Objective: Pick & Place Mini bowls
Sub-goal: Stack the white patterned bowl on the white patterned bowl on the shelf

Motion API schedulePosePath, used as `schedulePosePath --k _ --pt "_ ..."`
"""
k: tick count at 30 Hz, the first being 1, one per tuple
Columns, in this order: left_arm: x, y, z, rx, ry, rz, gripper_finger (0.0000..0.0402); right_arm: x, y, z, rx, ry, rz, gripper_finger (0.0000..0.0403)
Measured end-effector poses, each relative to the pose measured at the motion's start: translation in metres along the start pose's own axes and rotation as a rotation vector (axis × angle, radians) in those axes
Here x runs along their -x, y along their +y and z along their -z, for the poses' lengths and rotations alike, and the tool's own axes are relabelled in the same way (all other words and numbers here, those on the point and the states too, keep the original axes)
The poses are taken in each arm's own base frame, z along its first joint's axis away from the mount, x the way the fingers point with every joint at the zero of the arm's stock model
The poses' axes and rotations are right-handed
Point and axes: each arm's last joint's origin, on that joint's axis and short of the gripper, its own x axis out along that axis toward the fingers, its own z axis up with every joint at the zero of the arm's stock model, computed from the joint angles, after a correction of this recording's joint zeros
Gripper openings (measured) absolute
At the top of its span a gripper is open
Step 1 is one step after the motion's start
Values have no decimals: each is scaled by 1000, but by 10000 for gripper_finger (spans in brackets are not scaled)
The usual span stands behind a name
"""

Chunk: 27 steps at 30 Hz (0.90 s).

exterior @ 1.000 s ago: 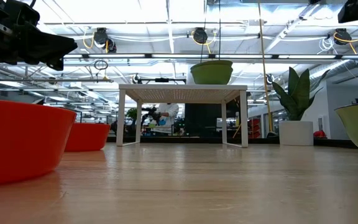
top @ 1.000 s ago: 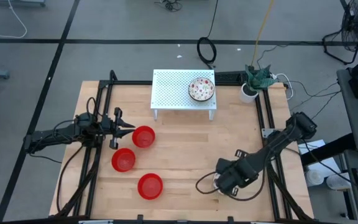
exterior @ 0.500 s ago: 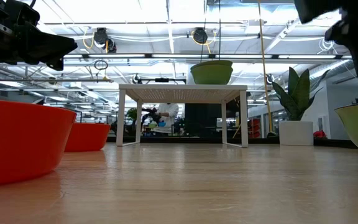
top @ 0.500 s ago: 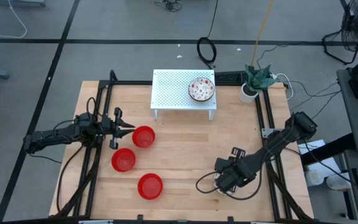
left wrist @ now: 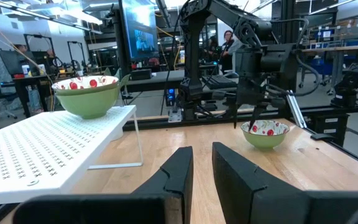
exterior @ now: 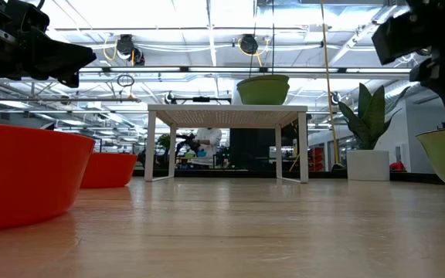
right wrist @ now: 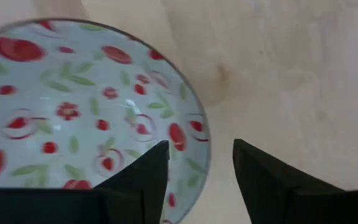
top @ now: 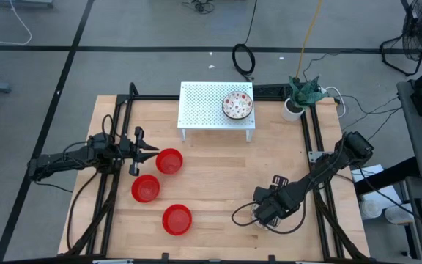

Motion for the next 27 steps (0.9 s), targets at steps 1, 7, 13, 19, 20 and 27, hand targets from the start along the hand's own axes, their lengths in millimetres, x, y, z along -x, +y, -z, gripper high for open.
schedulePosePath --k 1,7,13,19,20,27 --pt "0 0 0 0 0 0 65 -1 -2 1 0 2 3 166" --pt "0 0 0 0 0 0 65 -5 -4 2 -12 -4 -43 165" --pt "0 0 0 0 0 0 65 -8 -3 2 -22 -21 -155 161" --pt "0 0 0 0 0 0 65 -10 -5 3 -25 -40 -182 160" --pt "0 0 0 0 0 0 65 -11 -5 3 -25 -42 -184 160" --pt "0 0 0 0 0 0 65 -25 -10 7 -26 -30 -172 160"
